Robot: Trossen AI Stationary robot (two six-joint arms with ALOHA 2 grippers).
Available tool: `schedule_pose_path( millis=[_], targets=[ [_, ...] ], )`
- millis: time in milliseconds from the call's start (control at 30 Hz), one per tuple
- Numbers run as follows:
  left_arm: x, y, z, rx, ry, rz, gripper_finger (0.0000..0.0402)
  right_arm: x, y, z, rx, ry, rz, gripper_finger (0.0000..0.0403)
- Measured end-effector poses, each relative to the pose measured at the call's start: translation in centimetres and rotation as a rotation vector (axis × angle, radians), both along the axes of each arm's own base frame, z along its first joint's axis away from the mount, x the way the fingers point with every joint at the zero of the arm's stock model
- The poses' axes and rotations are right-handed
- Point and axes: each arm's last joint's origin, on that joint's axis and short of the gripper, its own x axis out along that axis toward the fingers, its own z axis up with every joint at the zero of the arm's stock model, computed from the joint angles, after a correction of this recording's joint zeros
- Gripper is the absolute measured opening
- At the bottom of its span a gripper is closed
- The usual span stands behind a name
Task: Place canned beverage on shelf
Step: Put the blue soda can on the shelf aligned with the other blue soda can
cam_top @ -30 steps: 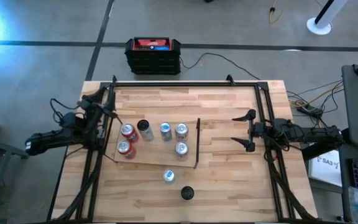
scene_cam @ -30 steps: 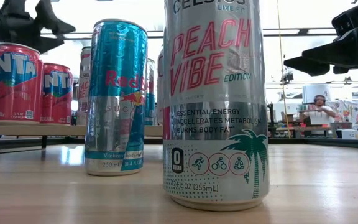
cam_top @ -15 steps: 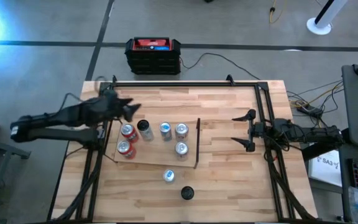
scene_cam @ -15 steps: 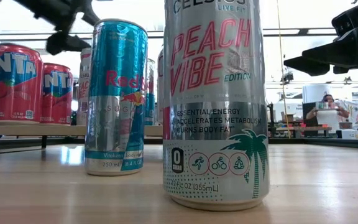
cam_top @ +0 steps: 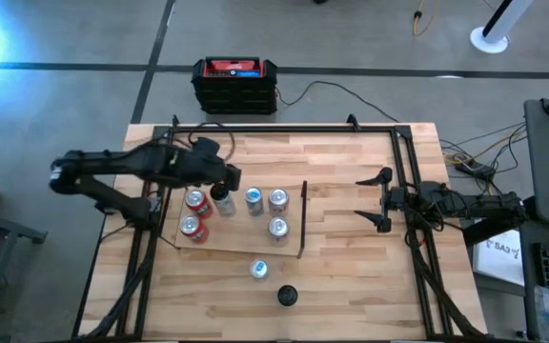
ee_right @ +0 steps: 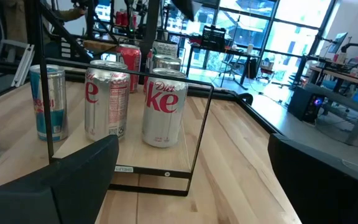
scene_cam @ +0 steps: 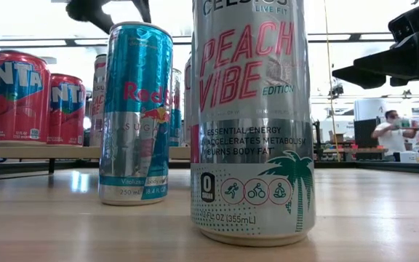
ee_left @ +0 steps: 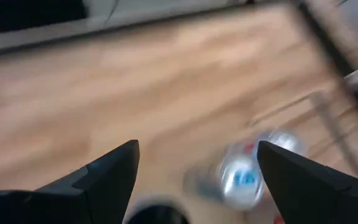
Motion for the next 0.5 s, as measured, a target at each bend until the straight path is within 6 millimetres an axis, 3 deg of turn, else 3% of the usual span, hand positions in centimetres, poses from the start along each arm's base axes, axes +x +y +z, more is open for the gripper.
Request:
schedule_pose_path(
  millis=[167, 267, 500],
  targets=[
    [1.7, -1.2, 1.2, -0.205, 0.264, 0.153, 0.0311, 0.0, 0.0, 0.0, 0.001, 0.000, 0.000, 0.0398],
    [3.7, -2.2, 2.0, -0.212, 0.247, 0.128, 0.0311, 0.0, 0.0, 0.0, 0.000, 0.000, 0.000, 0.0398],
    [5.9, -6.3, 1.6, -0.236, 0.247, 0.065, 0.0311, 0.0, 0.0, 0.0, 0.000, 0.001, 0.000, 0.0398]
  ],
)
